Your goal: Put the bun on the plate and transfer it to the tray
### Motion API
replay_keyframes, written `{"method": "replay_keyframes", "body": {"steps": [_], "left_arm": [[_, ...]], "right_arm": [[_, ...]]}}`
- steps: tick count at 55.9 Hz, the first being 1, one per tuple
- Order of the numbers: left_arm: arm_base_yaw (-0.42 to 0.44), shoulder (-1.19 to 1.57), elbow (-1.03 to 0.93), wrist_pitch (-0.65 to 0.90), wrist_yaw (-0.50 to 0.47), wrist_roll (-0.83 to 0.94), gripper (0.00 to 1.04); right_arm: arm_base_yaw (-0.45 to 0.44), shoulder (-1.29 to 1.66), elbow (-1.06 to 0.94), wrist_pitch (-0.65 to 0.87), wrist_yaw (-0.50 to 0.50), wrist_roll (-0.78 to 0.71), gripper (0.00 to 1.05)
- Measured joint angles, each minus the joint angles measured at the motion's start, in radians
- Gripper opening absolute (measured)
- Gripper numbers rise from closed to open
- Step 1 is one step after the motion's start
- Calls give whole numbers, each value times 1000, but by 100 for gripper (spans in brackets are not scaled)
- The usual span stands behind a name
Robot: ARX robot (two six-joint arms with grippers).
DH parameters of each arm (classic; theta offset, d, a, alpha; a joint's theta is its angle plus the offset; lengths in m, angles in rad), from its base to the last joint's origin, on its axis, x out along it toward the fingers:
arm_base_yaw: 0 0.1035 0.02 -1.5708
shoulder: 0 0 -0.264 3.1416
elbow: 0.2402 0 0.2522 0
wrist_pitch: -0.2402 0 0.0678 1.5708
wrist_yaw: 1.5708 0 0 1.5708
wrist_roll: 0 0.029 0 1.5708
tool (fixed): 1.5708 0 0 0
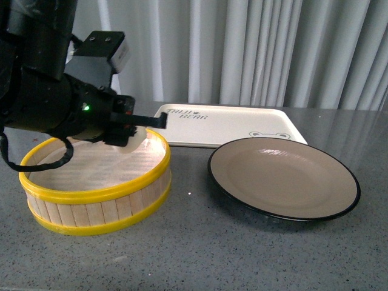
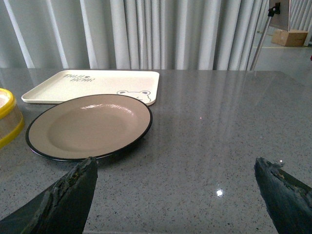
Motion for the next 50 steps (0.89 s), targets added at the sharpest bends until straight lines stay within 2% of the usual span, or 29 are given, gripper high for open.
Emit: {"method": "replay_keyframes", "body": {"steps": [8,15,24,34,50], "left_arm": [[-96,-29,27,-10,3,1,4],[-238,-31,80,-24,-9,8,4],[-355,45,168,-41,-41,24,4],[-410,138,242,-60,-63,35,4],[-440,253,327,-98,-81,42,4]], "right_arm": [[0,0,0,0,0,0,96],[0,0,0,0,0,0,96],[0,0,0,0,0,0,96],[0,0,0,0,0,0,96],[0,0,0,0,0,0,96]]}}
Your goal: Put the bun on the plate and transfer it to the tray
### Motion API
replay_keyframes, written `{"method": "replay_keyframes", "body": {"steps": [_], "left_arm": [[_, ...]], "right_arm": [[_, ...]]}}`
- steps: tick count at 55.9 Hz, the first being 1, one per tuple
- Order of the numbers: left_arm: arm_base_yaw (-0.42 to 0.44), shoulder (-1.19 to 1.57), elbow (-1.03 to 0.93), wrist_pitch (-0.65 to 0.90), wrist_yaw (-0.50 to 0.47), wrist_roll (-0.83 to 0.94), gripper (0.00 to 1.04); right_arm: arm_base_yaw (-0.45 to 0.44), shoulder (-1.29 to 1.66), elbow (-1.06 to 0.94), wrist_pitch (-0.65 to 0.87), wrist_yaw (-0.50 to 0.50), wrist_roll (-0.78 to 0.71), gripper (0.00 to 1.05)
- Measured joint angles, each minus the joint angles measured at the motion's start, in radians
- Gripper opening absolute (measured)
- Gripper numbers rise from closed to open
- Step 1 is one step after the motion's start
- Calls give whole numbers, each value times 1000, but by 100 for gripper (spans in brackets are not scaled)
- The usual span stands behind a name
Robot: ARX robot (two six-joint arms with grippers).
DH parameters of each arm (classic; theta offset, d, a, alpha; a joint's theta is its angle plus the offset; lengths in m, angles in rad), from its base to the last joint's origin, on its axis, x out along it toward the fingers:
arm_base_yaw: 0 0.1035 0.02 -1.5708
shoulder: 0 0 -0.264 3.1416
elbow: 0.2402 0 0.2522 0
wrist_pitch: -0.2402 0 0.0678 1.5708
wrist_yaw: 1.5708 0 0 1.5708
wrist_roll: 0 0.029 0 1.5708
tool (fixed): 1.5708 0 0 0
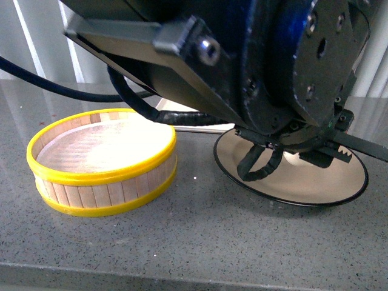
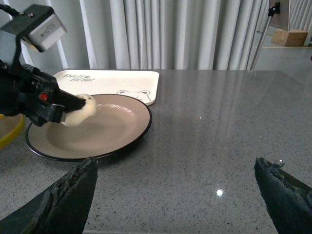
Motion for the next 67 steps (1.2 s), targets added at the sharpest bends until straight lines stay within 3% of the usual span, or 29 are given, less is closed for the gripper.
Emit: {"method": "replay_keyframes", "body": {"steps": [61,67], "left_arm": [[4,192,194,-56,-82,11,4],[6,194,195,-60,-85,11,16]], "right_arm": [[0,0,0,0,0,0,96],[0,0,0,0,0,0,96]]}}
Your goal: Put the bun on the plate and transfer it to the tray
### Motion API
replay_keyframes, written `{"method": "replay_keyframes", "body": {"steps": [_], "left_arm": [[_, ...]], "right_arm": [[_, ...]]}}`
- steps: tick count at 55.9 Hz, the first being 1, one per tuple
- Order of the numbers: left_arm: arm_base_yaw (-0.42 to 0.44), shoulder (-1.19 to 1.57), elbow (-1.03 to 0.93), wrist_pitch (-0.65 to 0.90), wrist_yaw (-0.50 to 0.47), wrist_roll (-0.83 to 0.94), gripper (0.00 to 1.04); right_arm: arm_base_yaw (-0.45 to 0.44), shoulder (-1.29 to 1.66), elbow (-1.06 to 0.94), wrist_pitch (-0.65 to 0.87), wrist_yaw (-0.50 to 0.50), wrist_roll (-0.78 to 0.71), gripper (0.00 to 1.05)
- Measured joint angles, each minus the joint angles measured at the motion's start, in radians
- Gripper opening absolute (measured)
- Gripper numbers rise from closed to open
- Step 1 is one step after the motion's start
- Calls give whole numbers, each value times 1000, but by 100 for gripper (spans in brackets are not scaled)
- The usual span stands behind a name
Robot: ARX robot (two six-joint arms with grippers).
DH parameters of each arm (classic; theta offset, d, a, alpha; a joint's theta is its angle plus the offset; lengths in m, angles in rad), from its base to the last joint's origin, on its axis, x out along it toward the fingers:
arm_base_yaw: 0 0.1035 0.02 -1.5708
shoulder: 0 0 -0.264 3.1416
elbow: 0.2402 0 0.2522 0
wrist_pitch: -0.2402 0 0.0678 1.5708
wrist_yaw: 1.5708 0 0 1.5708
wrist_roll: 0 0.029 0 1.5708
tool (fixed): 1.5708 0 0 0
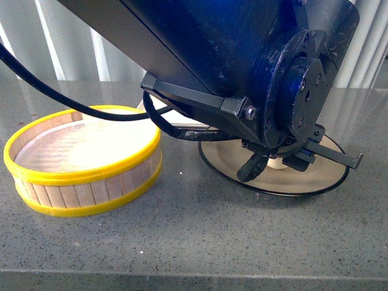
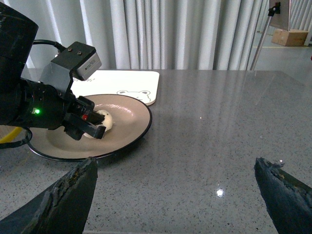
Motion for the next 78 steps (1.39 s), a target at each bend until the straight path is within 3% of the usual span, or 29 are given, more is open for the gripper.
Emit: {"method": "replay_keyframes", "body": {"steps": [32,49,71,72,74,78], "left_arm": [[23,-26,-19,8,19,-5,100],[53,-97,-46,27,36,-45,98],[151,-279,-180,67,45,-163,98],[148,-278,-192,93,13,-151,97],[146,-289,-275,277,-151,-125,88],[153,-338,-419,484,-269,-106,77]], "right_arm": [[0,0,0,0,0,0,96],[0,0,0,0,0,0,96],[0,0,0,0,0,0,96],[0,0,0,0,0,0,96],[0,0,0,0,0,0,96],[0,0,0,0,0,0,96]]}}
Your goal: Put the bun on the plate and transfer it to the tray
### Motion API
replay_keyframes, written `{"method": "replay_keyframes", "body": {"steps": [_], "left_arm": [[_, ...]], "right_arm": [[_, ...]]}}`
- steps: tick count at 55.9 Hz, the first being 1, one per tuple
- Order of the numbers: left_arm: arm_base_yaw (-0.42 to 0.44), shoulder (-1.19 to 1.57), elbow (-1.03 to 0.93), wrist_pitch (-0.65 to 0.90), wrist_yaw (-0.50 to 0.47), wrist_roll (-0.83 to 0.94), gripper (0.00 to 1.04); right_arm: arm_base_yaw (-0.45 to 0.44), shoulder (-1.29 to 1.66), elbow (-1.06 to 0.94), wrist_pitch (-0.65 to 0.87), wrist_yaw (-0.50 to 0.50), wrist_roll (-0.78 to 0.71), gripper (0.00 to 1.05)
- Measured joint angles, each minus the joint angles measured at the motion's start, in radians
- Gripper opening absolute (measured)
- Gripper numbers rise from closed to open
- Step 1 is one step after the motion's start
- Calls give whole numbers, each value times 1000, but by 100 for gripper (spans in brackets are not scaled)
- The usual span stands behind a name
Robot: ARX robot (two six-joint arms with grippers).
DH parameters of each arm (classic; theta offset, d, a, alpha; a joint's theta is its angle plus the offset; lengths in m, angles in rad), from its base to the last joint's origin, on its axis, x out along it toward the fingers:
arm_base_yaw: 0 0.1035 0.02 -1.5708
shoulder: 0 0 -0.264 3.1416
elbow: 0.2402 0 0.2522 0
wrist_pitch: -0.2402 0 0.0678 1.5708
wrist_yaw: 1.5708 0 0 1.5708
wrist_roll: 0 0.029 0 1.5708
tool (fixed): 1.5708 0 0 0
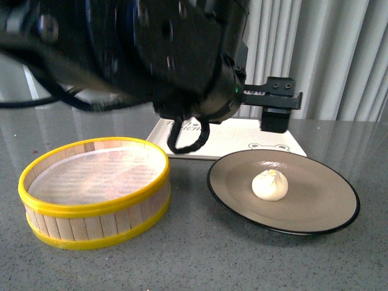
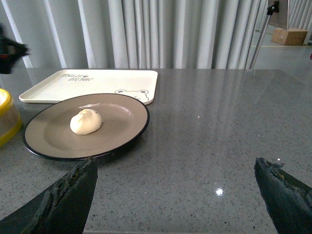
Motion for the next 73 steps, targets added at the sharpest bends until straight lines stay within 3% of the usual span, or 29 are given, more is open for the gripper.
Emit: {"method": "replay_keyframes", "body": {"steps": [7,17,24,43,58,63,73], "left_arm": [[80,-168,-286,232,16,16,56],[207,-368,-575,322,86,20,25],[251,-455,-718,342,169,23,4],[397,-731,-971,326,307,26,4],[472,-936,-1077,223,375,26,4],[488,-956,-1123,261,396,26,4],[582,-1106,-1149,134,480,26,4]], "right_arm": [[0,0,0,0,3,0,96],[0,0,0,0,-3,0,96],[0,0,0,0,0,0,96],[0,0,0,0,0,0,96],[0,0,0,0,0,0,96],[0,0,0,0,0,0,96],[0,0,0,0,1,0,96]]}}
